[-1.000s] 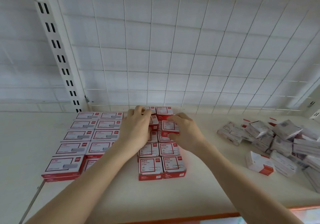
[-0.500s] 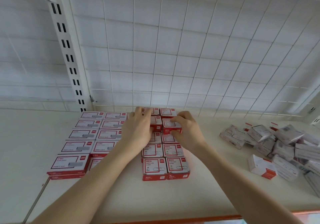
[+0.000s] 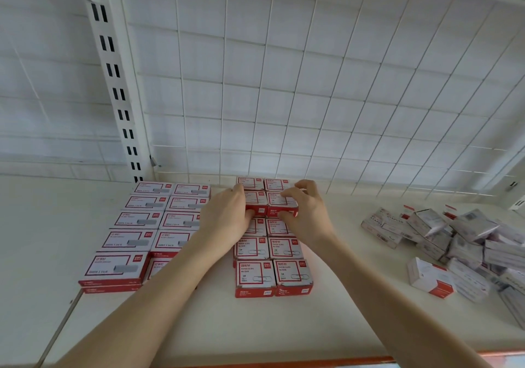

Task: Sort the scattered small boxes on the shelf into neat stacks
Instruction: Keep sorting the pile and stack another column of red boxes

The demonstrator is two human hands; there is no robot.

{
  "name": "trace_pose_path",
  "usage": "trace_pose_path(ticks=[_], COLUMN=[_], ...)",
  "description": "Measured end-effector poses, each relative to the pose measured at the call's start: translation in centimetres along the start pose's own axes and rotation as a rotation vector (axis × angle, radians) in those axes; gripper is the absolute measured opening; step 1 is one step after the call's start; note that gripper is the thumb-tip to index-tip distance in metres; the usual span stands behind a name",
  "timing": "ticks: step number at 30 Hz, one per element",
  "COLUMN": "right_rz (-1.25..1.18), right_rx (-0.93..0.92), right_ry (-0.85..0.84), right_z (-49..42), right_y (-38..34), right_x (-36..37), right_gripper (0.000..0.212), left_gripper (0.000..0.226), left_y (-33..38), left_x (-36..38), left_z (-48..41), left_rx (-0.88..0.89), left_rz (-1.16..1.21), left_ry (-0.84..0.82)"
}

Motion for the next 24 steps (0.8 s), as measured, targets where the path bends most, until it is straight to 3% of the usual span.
trace_pose_path(ticks=[15, 24], right_rz=[-0.090, -0.111], right_rx=[0.059, 0.099], right_ry=[-0.066, -0.286], right_z=[-0.4, -1.9], right_y=[0.9, 0.3], right_x=[0.4, 1.6], right_gripper=[0.051, 0.070], left_gripper=[0.034, 0.060], left_y=[-0.4, 0.0], left_x=[0.3, 0.2], left_z=[-0.2, -0.9], left_rx=[0.007, 0.020], left_rz=[0.047, 0.124], left_ry=[-0.004, -0.067])
Point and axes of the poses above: each hand's wrist, its own z-axis away from the middle knuckle, its own x-axis out of the palm, y = z × x, the point moved 9 cm from there along -z, towards the middle knuckle, and after that the axes turned 5 degrees about x, right-handed, at the moved point
